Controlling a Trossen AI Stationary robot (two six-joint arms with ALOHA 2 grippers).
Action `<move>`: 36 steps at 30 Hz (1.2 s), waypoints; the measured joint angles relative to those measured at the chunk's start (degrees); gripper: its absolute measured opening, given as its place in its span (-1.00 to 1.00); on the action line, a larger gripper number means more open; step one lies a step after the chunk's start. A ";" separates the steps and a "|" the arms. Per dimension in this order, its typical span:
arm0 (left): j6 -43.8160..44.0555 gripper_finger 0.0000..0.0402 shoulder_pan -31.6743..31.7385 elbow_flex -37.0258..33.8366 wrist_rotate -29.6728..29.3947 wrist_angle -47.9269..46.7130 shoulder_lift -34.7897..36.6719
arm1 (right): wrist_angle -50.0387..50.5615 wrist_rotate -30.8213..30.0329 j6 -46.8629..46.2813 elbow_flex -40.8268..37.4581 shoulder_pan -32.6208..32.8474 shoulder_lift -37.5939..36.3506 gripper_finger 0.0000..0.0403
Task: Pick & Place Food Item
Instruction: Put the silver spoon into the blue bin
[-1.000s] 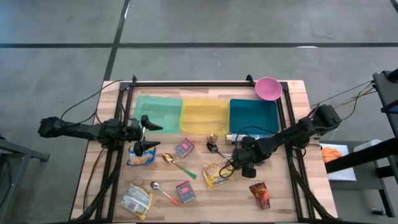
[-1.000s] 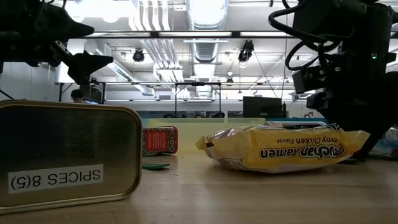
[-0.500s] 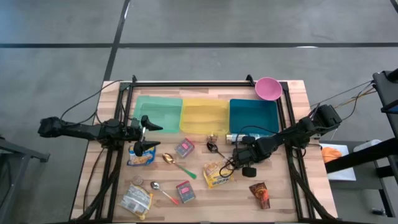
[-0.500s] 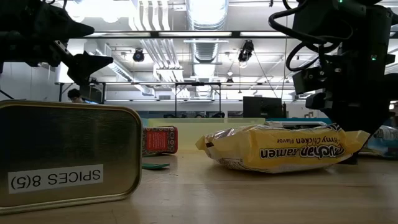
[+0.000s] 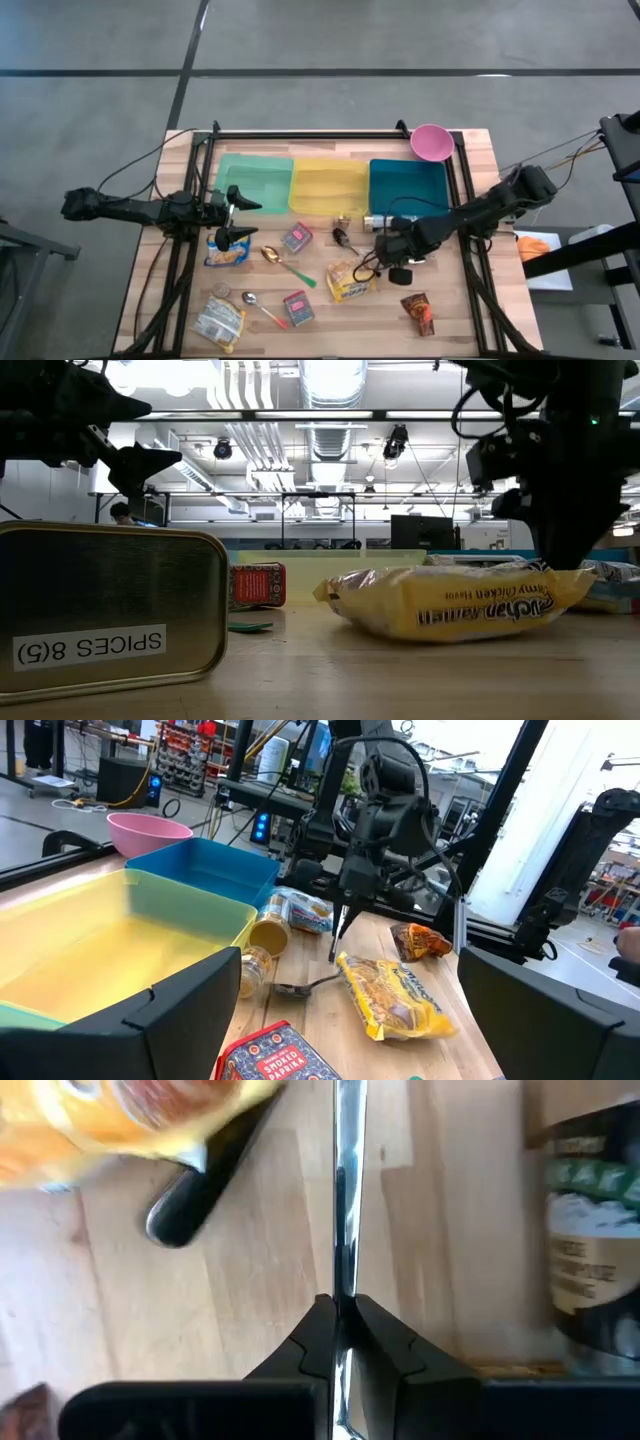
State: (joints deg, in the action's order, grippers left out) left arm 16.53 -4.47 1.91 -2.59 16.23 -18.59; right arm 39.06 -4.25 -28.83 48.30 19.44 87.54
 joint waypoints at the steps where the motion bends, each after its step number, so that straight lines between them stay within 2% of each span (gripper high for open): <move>1: 0.01 0.90 0.00 0.00 0.00 0.00 0.00 | 0.04 -0.02 -0.41 -0.04 -0.02 -0.64 -0.92; 12: 0.01 0.90 -0.02 0.00 0.00 -0.28 0.00 | -0.25 -2.49 -2.41 -0.03 0.02 -6.95 -0.93; 24: 1.97 0.90 0.00 0.00 -0.89 -0.26 0.00 | 1.65 -14.18 -3.83 0.17 -1.37 -16.11 -0.93; 29: 2.00 0.90 0.00 0.00 -0.87 -0.24 -0.02 | 7.41 -18.27 1.49 1.26 -6.72 -19.83 -0.93; 36: 3.04 0.90 0.00 0.00 -0.87 -0.27 -0.02 | 12.83 -15.75 16.80 4.28 -20.15 -20.29 -0.93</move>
State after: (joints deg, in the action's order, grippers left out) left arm 19.57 -4.47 1.91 -3.46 15.96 -18.61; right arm 51.89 -20.00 -12.03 52.57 -0.71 67.24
